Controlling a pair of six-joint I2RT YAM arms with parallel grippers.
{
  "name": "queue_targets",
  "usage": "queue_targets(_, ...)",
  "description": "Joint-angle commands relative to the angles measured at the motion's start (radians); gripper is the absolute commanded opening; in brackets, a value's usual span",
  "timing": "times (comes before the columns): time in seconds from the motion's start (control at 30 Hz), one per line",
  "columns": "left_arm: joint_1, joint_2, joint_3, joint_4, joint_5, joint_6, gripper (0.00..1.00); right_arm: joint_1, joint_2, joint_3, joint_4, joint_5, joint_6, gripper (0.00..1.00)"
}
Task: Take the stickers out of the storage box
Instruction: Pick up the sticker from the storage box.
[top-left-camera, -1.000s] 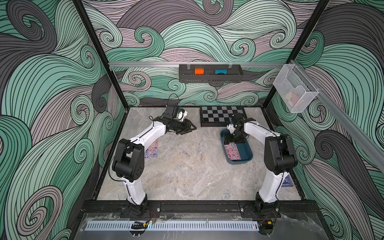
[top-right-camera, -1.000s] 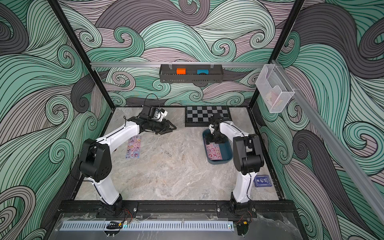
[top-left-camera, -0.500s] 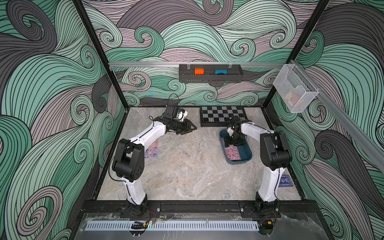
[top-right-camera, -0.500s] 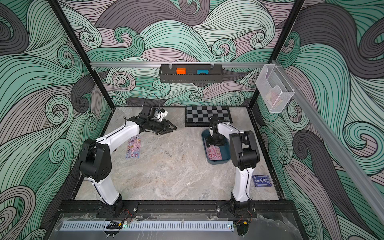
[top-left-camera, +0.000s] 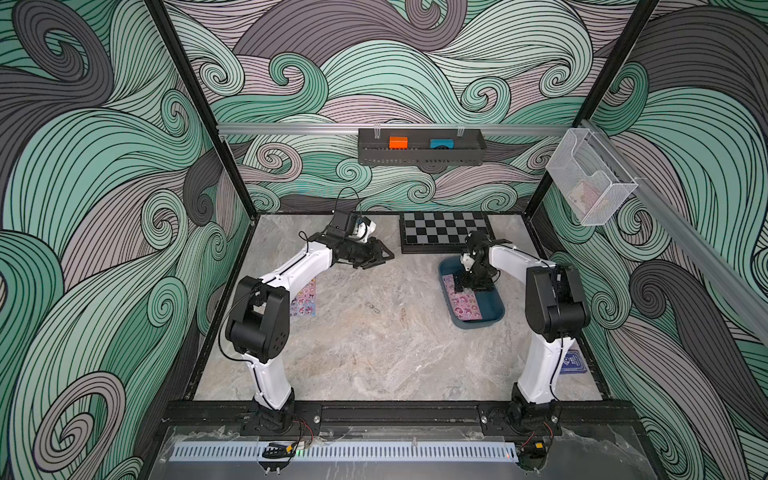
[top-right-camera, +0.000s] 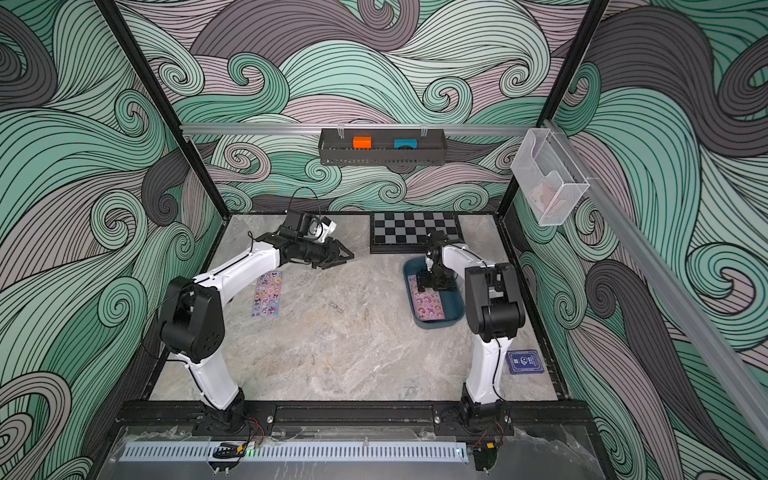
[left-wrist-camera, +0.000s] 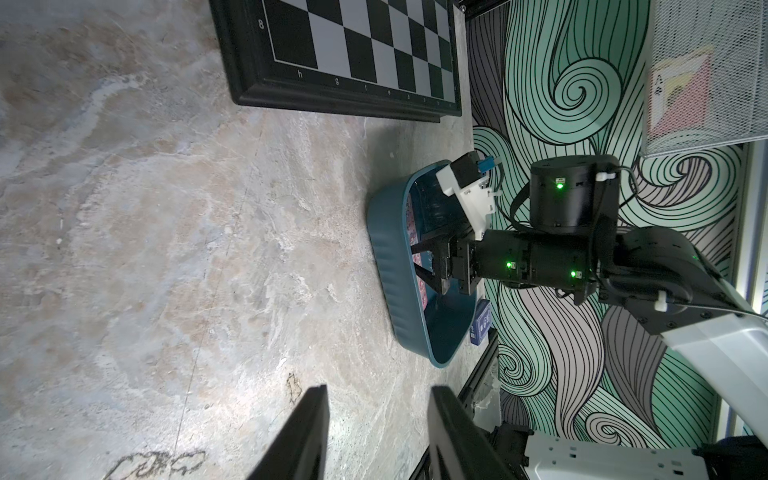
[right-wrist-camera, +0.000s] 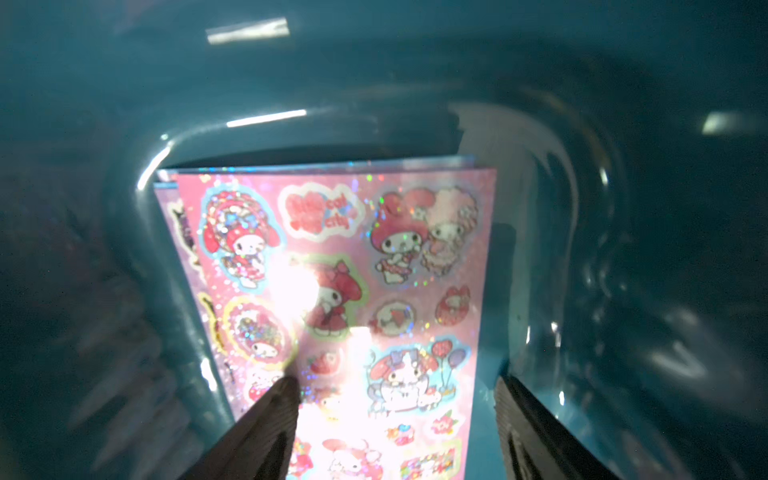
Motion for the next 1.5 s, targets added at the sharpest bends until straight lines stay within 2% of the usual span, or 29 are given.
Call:
queue_targets(0.0,-0.005,0.008,0.041,0.007,0.020,0.002,0.44,0.031,-0.055,-0.011,-0.008,0.012,-0.004,0.85)
queue_targets(0.13,-0.005,0.004,0.040,0.009,0.024,0.000,0.44,0.053,-0.025,-0.007,-0.009,0.039,-0.004,0.91)
queue_targets(0.17,-0.004,0.002,0.039,0.008,0.024,0.001,0.44,0.053,-0.016,-0.008,-0.010,0.039,-0.003,0.96)
queue_targets(0.37,-0.004,-0.004,0.039,0.004,0.025,0.005,0.44,0.050,0.050,-0.013,-0.008,0.068,0.008,0.96)
queue_targets(0.47,-0.004,-0.002,0.039,0.006,0.026,0.005,0.44,0.034,0.066,-0.015,-0.008,0.056,0.016,0.91)
queue_targets(0.67,-0.004,0.001,0.042,0.004,0.027,0.005,0.44,0.005,0.029,-0.027,-0.009,0.031,0.017,0.71)
queue_targets(1.07,-0.004,0.002,0.041,0.005,0.026,-0.001,0.44,-0.011,-0.149,-0.042,-0.008,-0.006,0.027,0.56)
queue_targets(1.3,-0.004,-0.004,0.039,0.002,0.026,0.002,0.44,-0.033,-0.151,-0.039,-0.010,-0.046,0.023,0.49)
queue_targets(1.37,-0.004,-0.005,0.039,0.003,0.025,0.003,0.44,-0.033,-0.157,-0.041,-0.009,-0.057,0.026,0.40)
queue_targets(1.47,-0.004,-0.002,0.039,0.004,0.029,0.002,0.44,-0.034,-0.168,-0.037,-0.009,-0.066,0.028,0.39)
